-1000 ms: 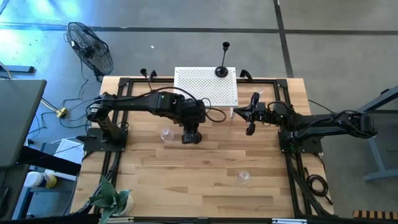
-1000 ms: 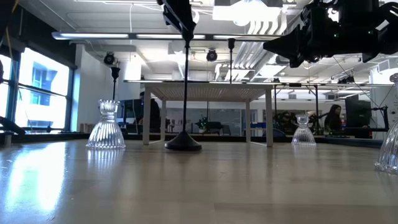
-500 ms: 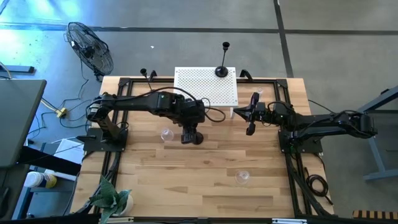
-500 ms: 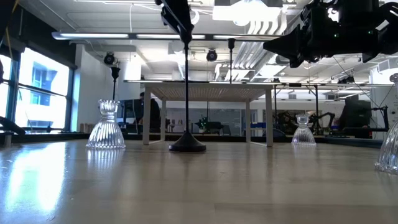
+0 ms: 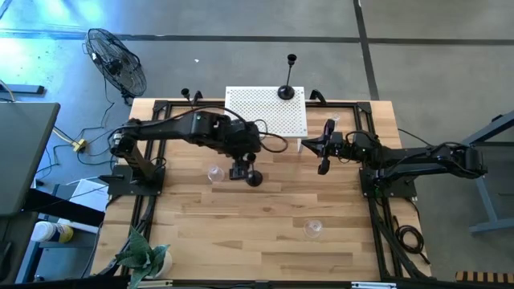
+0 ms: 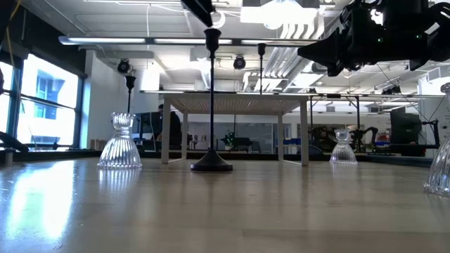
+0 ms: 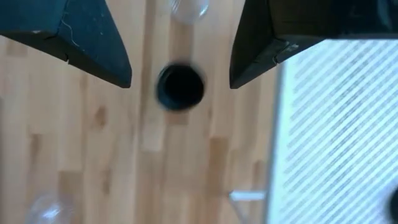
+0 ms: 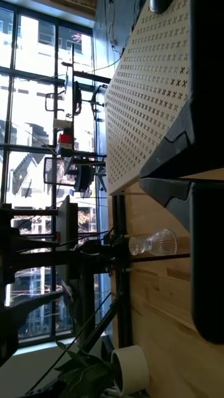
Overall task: Pick & Place candle stick holders
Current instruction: Put the bottom black candle holder on the shelf
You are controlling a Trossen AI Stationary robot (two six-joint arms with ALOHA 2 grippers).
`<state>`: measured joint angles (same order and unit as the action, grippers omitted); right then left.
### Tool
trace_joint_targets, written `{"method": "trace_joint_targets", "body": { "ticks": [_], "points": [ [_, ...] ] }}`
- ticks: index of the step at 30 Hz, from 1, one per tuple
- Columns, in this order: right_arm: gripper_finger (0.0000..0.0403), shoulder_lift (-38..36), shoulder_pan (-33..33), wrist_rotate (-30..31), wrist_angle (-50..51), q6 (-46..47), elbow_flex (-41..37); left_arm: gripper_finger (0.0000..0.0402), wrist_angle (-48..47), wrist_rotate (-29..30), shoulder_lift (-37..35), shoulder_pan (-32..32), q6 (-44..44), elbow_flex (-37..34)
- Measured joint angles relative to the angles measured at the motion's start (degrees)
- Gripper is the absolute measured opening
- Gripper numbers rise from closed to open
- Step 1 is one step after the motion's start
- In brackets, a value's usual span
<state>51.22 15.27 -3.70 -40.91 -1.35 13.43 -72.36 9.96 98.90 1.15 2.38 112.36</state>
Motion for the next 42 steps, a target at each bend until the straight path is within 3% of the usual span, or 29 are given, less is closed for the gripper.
{"method": "trace_joint_targets", "body": {
  "ticks": [4, 8, 18, 21, 23, 25, 28, 31, 37, 42],
  "points": [
    [0.0001, 0.0, 0.0, 0.0, 0.5, 0.0, 0.0, 0.0214, 0.8, 4.3, -4.6, 1.1, 3.7, -3.9],
    [0.0001, 0.0, 0.0, 0.0, 1.0, 0.0, 0.0, 0.0148, 9.3, 9.3, -12.6, 4.6, 5.9, -14.2],
    [0.0002, 0.0, 0.0, 0.0, 1.9, -0.2, 0.0, 0.0036, 53.9, 11.6, -31.4, 6.7, 8.7, -55.6],
    [0.0001, 0.0, 0.0, 0.0, 2.4, 0.4, 0.0, 0.0014, 65.0, 11.1, -33.7, 5.5, 11.6, -64.6],
    [0.0001, 0.0, 0.0, 0.1, 2.5, 0.5, 0.0, 0.0004, 70.4, 7.6, -34.0, 4.4, 13.8, -68.6],
    [0.0002, 0.0, 0.0, 0.2, 2.5, 1.0, 0.0, 0.0002, 72.8, 3.0, -33.6, 3.3, 17.4, -71.2],
    [0.0002, 0.0, 0.0, 0.2, 2.5, 1.3, 0.0, 0.0012, 75.0, 1.7, -30.5, 2.1, 21.2, -71.8],
    [0.0001, 0.0, 0.0, 0.2, 2.5, 1.5, 0.0, 0.0023, 76.0, -2.4, -29.2, 0.9, 18.8, -71.9],
    [0.0001, 0.0, 0.0, 0.3, 2.1, 1.5, 0.0, 0.0036, 77.6, -1.9, -28.8, 1.1, 16.1, -71.9],
    [0.0002, 0.0, 0.0, 0.3, 2.1, 1.6, 0.0, 0.0104, 80.1, -1.5, -28.2, 1.1, 15.4, -71.8]
  ]
}}
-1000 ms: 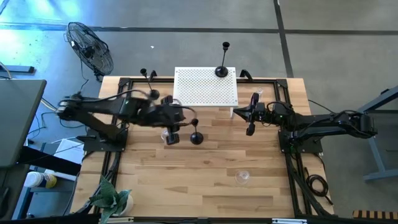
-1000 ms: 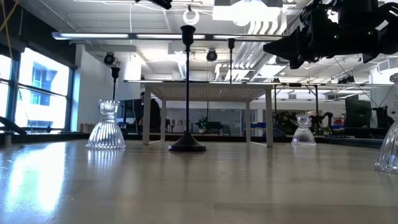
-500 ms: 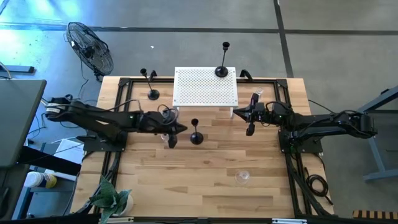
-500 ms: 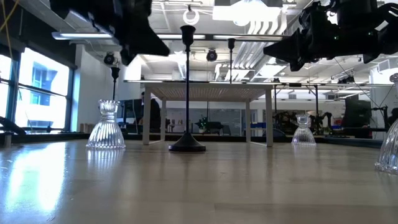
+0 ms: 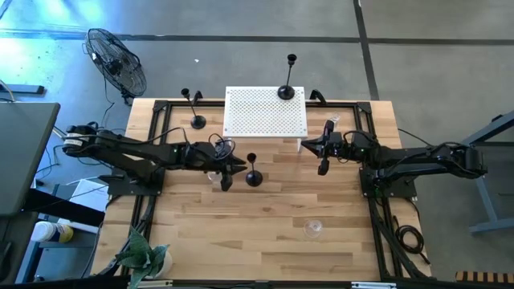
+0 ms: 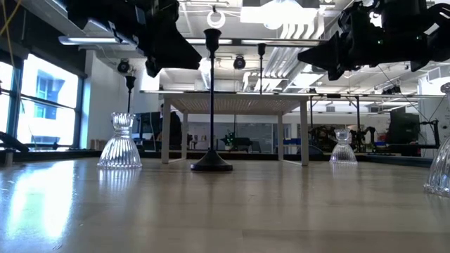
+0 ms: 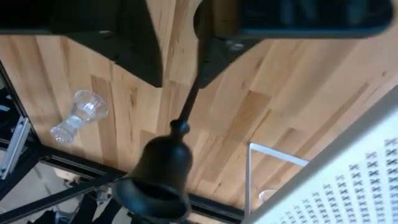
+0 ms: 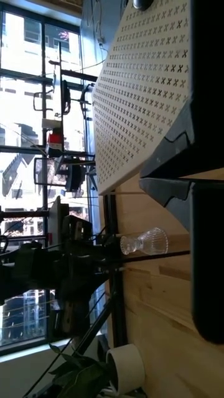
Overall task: Pick & Place candle stick holders
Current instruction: Put the bottom black candle holder on the shelf
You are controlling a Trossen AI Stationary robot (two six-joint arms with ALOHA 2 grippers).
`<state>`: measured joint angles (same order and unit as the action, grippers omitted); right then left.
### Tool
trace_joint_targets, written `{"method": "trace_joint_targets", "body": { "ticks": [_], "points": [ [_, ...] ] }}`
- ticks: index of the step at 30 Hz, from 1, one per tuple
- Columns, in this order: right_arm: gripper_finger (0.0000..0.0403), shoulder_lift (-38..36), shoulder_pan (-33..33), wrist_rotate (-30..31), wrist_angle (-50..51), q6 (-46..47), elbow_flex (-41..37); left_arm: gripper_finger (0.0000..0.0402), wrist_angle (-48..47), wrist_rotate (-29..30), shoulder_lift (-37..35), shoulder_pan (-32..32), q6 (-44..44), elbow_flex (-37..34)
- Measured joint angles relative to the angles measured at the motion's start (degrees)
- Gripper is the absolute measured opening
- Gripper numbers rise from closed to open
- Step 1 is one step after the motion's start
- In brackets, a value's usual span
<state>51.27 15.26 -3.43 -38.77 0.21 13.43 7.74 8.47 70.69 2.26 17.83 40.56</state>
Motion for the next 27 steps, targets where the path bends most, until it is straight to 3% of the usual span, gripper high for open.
{"method": "trace_joint_targets", "body": {
  "ticks": [6, 11, 19, 27],
  "points": [
    [0.0001, 0.0, 0.0, 0.0, 0.0, 0.0, 0.0, 0.0199, 2.3, 0.0, 2.0, 0.0, -3.0, 0.0],
    [0.0001, 0.0, 0.0, 0.1, 0.0, 0.0, 0.0, 0.0222, 8.1, 0.4, 6.1, -0.1, -5.2, 0.0],
    [0.0001, 0.0, 0.0, 0.2, 0.1, 0.0, 0.0, 0.0196, 13.4, 3.3, 7.7, -0.1, -7.3, 0.0],
    [0.0002, 0.0, 0.0, 0.2, 0.1, -0.1, 0.0, 0.0105, 15.3, 2.3, 7.7, 0.0, -8.6, 0.0]
  ]
}}
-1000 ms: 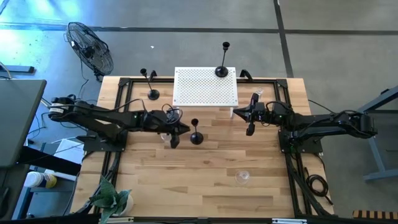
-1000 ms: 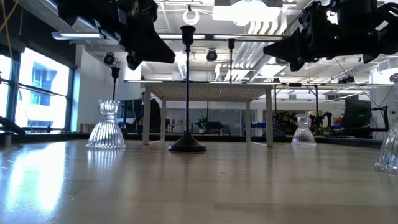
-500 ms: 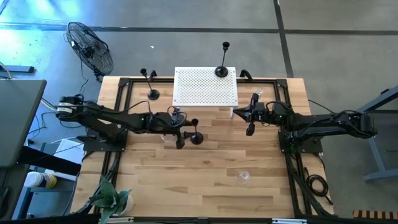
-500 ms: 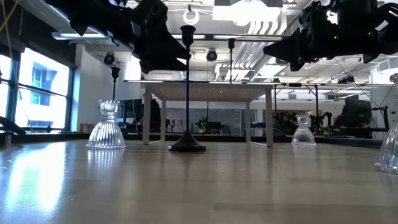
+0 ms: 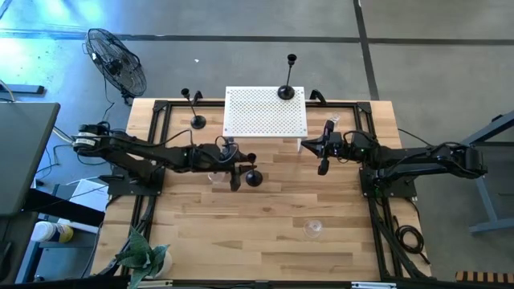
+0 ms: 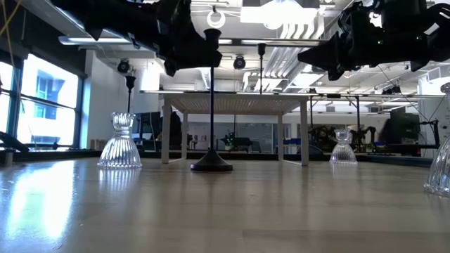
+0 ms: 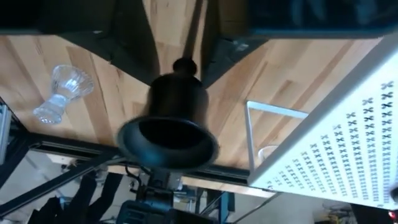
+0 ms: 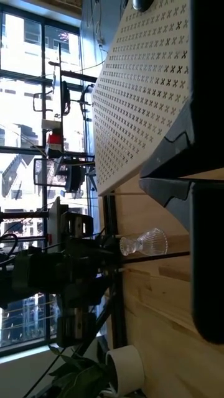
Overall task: Pick & Place candle stick holders
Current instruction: Put the bottom black candle holder on the shelf
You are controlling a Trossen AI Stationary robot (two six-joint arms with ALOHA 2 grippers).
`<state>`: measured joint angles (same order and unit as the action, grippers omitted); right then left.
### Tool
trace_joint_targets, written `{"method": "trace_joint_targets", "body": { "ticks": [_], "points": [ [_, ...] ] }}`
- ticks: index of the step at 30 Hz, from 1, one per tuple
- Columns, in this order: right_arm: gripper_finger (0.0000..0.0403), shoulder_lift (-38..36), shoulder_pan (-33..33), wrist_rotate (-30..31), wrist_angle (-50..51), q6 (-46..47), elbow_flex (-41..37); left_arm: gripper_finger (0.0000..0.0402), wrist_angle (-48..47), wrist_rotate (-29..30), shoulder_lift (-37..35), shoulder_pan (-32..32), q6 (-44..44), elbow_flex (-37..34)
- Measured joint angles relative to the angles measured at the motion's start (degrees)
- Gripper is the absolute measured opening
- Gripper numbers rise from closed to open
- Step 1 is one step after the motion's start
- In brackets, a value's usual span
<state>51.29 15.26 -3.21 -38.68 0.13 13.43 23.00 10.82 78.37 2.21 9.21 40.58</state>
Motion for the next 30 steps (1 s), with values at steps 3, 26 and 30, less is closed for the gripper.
{"method": "trace_joint_targets", "body": {
  "ticks": [3, 26, 30],
  "points": [
    [0.0001, 0.0, 0.0, 0.0, 0.0, 0.0, 0.0, 0.0067, 0.2, 0.0, 0.0, 0.0, -0.3, 0.0],
    [0.0001, 0.0, 0.0, -0.2, 0.0, -0.1, 0.0, 0.0058, -8.9, -1.5, -3.9, -2.0, 0.3, 11.5],
    [0.0002, 0.0, 0.0, -0.2, 0.0, -0.1, 0.0, 0.0059, -18.2, -3.0, -4.9, -6.2, -0.1, 19.1]
  ]
}}
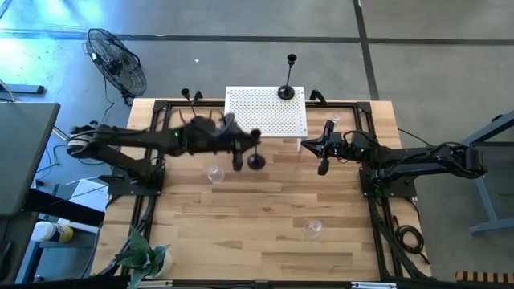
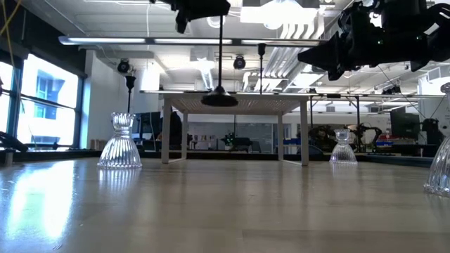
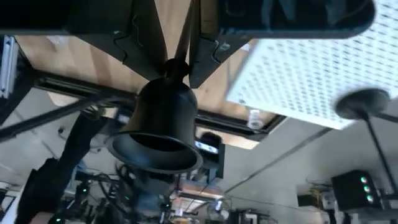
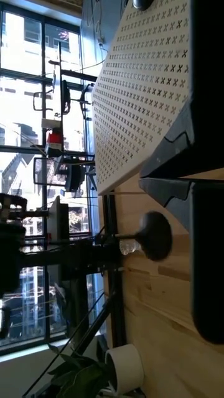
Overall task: Pick & Place candle stick holders
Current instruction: Put the bottom black candle holder on the shelf
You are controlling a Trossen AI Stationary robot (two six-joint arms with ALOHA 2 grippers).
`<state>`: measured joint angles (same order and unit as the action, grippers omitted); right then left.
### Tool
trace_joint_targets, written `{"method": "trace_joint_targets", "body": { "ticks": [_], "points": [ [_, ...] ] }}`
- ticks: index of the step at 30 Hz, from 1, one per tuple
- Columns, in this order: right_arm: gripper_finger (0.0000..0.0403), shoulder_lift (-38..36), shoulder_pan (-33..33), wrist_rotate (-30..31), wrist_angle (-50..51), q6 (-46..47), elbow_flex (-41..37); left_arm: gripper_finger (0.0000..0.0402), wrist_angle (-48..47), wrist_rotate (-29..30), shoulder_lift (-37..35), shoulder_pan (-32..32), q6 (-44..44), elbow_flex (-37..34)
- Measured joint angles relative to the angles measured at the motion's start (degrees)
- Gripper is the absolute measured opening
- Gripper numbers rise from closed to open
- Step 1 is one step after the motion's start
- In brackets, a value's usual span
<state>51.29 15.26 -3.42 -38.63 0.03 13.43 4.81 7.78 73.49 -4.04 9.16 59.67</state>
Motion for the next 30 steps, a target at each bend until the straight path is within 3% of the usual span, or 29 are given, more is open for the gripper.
{"method": "trace_joint_targets", "body": {
  "ticks": [6, 14, 24, 30],
  "points": [
    [0.0001, 0.0, 0.0, 0.0, 0.0, 0.1, 0.0, 0.0059, -5.8, -7.6, 0.0, -8.1, -1.5, 9.5],
    [0.0001, 0.0, 0.0, 0.0, 0.0, 0.0, 0.0, 0.0059, -5.1, -14.8, 1.5, -19.7, -1.6, 14.9],
    [0.0002, 0.0, 0.0, 0.0, 0.0, 0.1, 0.0, 0.0059, -5.1, -26.2, 16.4, -29.6, -1.4, 26.7],
    [0.0001, 0.0, 0.0, 0.0, 0.0, 1.0, 0.0, 0.0059, -4.6, -27.8, 21.3, -32.0, -3.1, 32.4]
  ]
}}
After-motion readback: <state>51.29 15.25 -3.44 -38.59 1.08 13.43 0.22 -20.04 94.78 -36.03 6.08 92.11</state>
